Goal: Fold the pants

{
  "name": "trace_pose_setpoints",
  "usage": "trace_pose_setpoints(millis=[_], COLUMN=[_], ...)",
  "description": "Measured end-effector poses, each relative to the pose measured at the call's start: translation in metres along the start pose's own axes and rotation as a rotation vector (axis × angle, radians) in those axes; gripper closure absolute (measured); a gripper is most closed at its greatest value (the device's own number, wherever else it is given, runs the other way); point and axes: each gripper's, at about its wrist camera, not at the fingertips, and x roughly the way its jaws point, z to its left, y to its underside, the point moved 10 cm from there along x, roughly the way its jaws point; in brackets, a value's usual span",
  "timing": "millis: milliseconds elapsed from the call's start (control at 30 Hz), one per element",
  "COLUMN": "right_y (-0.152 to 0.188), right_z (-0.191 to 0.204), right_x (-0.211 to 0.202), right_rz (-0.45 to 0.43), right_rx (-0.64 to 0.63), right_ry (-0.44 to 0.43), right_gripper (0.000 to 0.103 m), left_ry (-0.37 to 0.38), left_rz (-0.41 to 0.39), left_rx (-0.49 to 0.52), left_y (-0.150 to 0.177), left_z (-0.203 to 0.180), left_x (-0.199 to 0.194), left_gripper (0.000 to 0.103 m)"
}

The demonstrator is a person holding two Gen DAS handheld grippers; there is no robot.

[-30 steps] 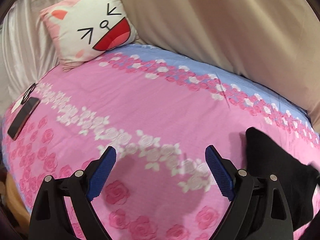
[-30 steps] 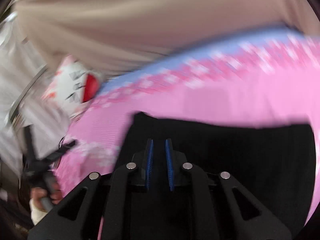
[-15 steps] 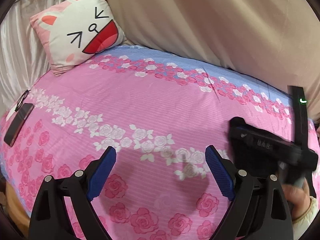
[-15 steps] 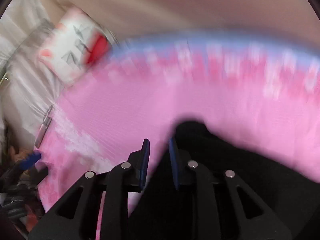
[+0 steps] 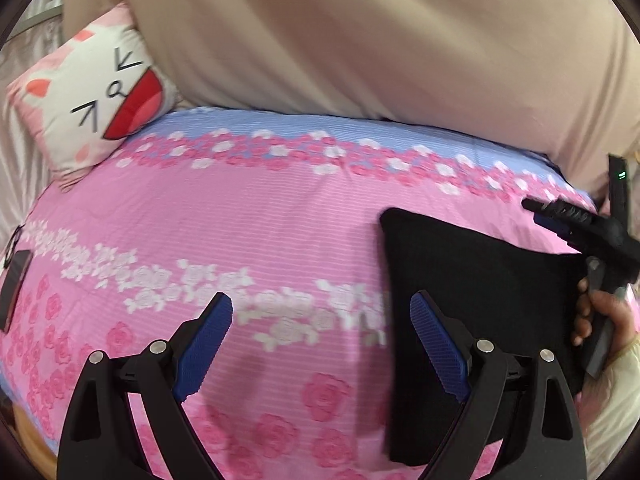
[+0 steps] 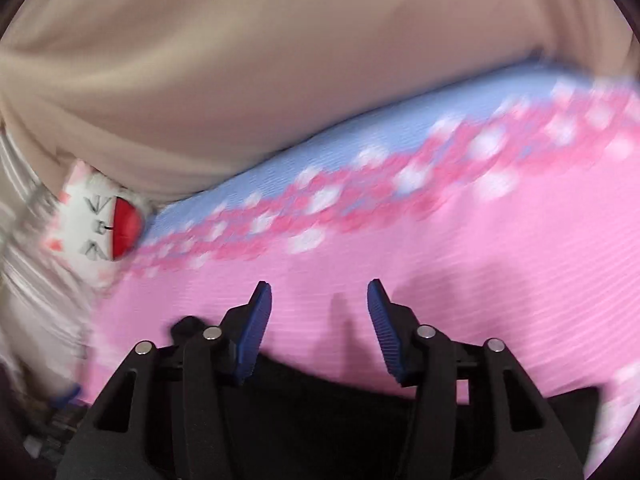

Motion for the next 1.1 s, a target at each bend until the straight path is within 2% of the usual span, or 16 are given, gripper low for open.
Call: trace_pose_setpoints(millis=[33, 67, 133, 167, 233, 267, 300, 367, 533, 633, 700, 833, 900, 933, 1033, 1100], right_y=[0.002, -0.004, -0.015, -0.012, -0.001, 0.011, 0.024, 0.057, 0.123, 0.139, 0.14, 0.135, 0.147, 0.149, 0.145, 0.143], right_z=[-0.014, -0.016, -0.016, -0.014, -0.015, -0.023, -0.031, -0.048, -0.043, -0.042, -0.04, -0.041, -0.062, -0.067, -0.056, -0.053], right_x=[0.003, -0.004, -0.044, -0.063, -0.101, -0.128, -0.142, -0.162, -0.155, -0.143, -0.143, -0.167, -0.153, -0.149, -0.159, -0.172], right_rz=[0.051, 0.033, -0.059, -0.084, -0.106, -0.105, -0.096, -0.057, 0.037, 0.057, 0.038, -0.013, 0.025, 0.019, 0.0, -0.026], right_rx=[0.117, 0.124, 0.034, 0.017, 0.003, -0.006, -0.013, 0.0, 0.008, -0.021, -0.067, -0.095, -0.057, -0.026, -0.055, -0.057], right_ry=[-0.079, -0.087, -0.022, -0.029, -0.055, -0.043, -0.033, -0.021, -0.056, -0.059, 0.003, 0.046, 0.065, 0.024, 0.019, 0.029], right_gripper=[0.051, 0.055, 0.053, 0.053, 0.053, 0.049, 0.045, 0.045, 0.045, 0.045, 0.073, 0.091, 0.089, 0.088, 0.081, 0.072], left_ry=[0.008, 0.015, 0.044, 0.058, 0.079, 0.083, 0.086, 0.106, 0.22, 0.193, 0.16, 0.154, 0.132, 0.141, 0.137, 0.133], left_rz=[0.01, 0.021, 0.041, 0.052, 0.068, 0.072, 0.08, 0.116, 0.206, 0.216, 0.21, 0.189, 0.178, 0.2, 0.212, 0.214], left_rx=[0.01, 0.019, 0.042, 0.052, 0.063, 0.062, 0.059, 0.05, 0.057, 0.092, 0.11, 0.113, 0.128, 0.13, 0.095, 0.097], left_y=[0.002, 0.004, 0.009, 0.012, 0.018, 0.021, 0.025, 0.035, 0.065, 0.073, 0.074, 0.07, 0.075, 0.081, 0.088, 0.085], left_z=[-0.007, -0.014, -0.03, -0.036, -0.043, -0.043, -0.043, -0.046, -0.086, -0.103, -0.108, -0.107, -0.105, -0.107, -0.105, -0.102], left_x=[0.003, 0.005, 0.007, 0.007, 0.006, 0.006, 0.007, 0.015, 0.03, 0.036, 0.037, 0.024, 0.025, 0.031, 0.037, 0.031], left_gripper=[0.014, 0.014, 0.014, 0.014, 0.014, 0.013, 0.011, 0.01, 0.01, 0.01, 0.008, 0.009, 0.006, 0.006, 0.005, 0.005])
